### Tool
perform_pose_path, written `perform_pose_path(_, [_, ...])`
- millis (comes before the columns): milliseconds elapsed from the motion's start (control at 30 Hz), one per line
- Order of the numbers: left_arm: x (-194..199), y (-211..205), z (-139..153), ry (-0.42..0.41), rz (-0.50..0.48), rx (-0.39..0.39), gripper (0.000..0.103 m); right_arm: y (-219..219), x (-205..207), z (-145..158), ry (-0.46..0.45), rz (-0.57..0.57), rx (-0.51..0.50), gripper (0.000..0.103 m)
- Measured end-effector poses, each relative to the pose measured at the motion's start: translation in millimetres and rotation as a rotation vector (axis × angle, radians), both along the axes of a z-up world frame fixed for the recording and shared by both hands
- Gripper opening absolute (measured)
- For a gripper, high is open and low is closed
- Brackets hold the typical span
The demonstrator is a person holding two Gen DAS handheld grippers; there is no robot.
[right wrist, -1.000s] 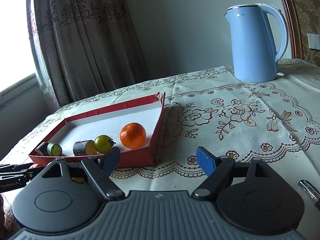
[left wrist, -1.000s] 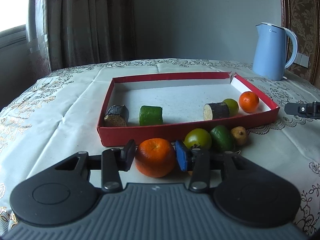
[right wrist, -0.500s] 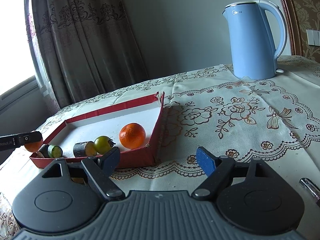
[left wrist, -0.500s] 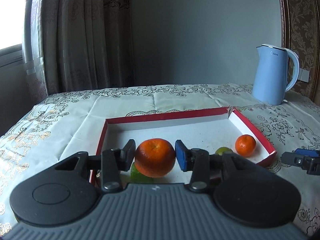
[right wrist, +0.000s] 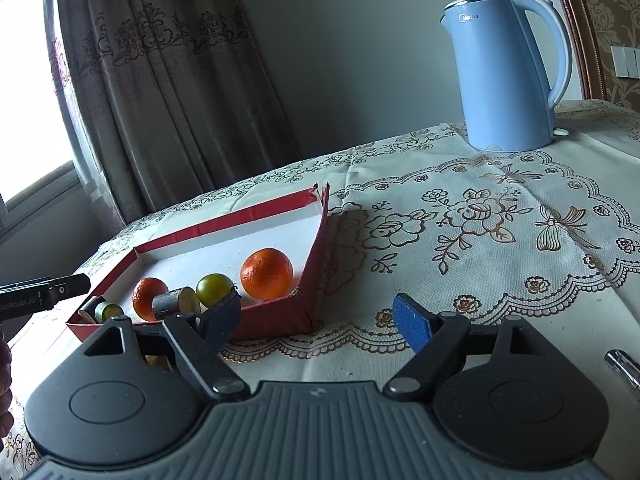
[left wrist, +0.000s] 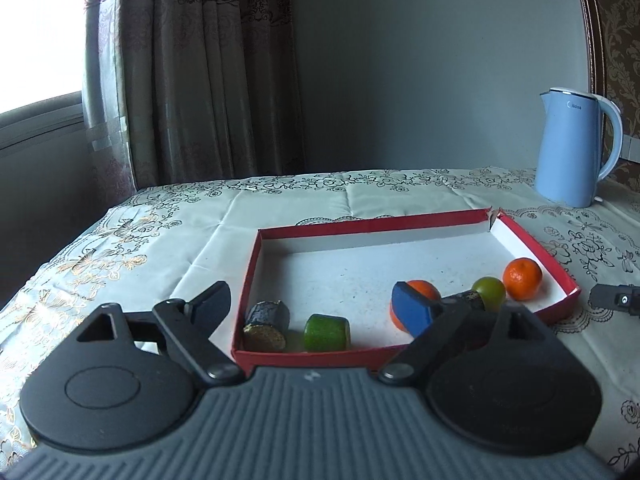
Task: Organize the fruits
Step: 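Lower the tangerine into the red box and open the left gripper, then move the right gripper to the small brown kiwi and grasp it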
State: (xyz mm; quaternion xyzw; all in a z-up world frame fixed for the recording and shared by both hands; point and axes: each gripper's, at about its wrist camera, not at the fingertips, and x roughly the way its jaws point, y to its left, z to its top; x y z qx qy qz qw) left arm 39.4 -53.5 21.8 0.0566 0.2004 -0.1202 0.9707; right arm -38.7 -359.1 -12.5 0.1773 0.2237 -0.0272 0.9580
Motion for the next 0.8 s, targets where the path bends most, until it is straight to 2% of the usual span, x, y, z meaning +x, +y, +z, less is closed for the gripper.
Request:
perform_pose_path(67, [-10.9,22.0,-1.1,-0.022,0.063,-0.005,0.102,1.3,-1.7,1.0,-0.013,0.007,-0.008,0.083])
perform_pose_path(133, [-15.5,40.2,-6.1,-0.024,0.122,0.003,0.103,4.7,-2.1,2.4,-0.022,0.020,-0.025,0.083])
perform_pose_path(233, [-11.0,63.7,-16.2,0.033,0.190,-0.023,0.103,20.3,-5.9,7.1,-0.051,0.052,-0.090,0.083])
perform_pose_path(400, [2.0,81.8,-34.4,0.090,0.280,-0.055,0.103,81.7,-13.2,19.6,-0.069,0.242,-0.141,0.083])
perform_pose_path(567, [4.8,86.8,-39.1,0.125,0.263,-0.081,0.103,146.1,-8.2,22.6,-0.030,0.392,-0.212,0.083])
perform_pose_path(800, [2.8,93.2,-40.8,0.134,0.243,-0.133,0.103,178.4,6.1,13.2,0.025,0.431,-0.242,0.083])
